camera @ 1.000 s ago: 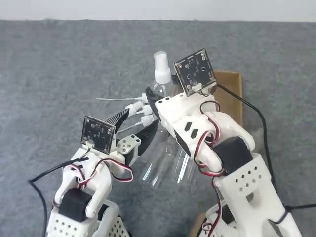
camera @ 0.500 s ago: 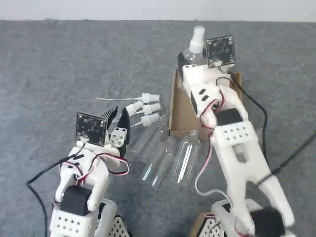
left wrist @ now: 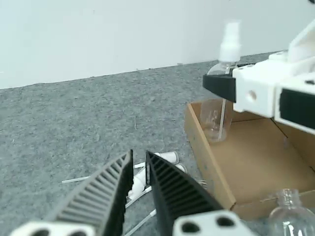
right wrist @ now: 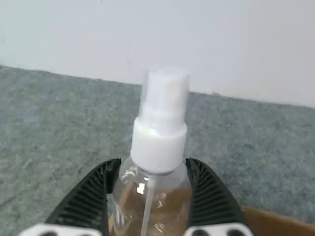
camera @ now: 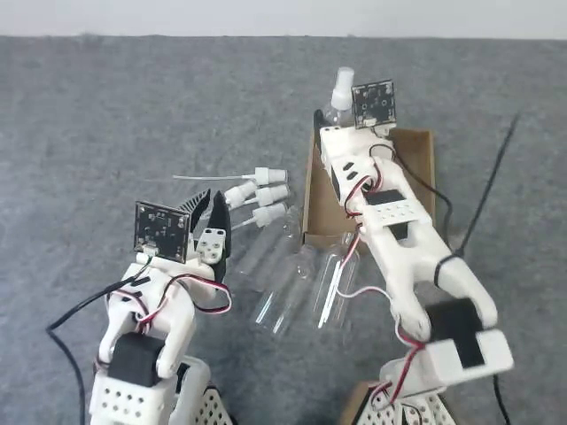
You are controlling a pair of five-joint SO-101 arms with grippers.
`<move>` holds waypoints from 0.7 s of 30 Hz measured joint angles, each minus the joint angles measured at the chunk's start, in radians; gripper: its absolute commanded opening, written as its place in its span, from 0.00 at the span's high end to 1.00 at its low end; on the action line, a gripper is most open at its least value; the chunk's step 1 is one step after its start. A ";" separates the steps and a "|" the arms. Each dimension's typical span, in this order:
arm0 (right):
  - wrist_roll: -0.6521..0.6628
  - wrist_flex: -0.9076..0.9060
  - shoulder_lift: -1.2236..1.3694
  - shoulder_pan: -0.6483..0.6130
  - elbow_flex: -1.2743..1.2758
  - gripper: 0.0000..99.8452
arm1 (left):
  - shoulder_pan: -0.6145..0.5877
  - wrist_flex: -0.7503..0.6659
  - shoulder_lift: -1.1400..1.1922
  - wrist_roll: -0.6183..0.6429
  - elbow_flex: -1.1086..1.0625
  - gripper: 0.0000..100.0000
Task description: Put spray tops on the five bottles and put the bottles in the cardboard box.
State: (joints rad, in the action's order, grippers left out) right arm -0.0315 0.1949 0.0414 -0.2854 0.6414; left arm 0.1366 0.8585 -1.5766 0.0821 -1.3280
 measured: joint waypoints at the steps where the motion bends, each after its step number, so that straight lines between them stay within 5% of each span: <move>1: 0.000 0.009 0.015 0.000 0.000 0.99 | 0.000 0.000 0.000 0.000 0.000 0.97; 14: 0.000 0.037 0.095 0.000 -0.003 0.98 | 0.000 0.000 0.000 0.000 0.000 0.97; 21: 0.041 0.037 0.097 -0.006 -0.006 0.84 | 0.000 0.000 0.000 0.000 0.000 0.97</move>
State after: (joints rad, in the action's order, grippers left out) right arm 0.0100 0.2317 0.1381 -0.2915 0.6352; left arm 0.1366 0.8585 -1.5766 0.0821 -1.3280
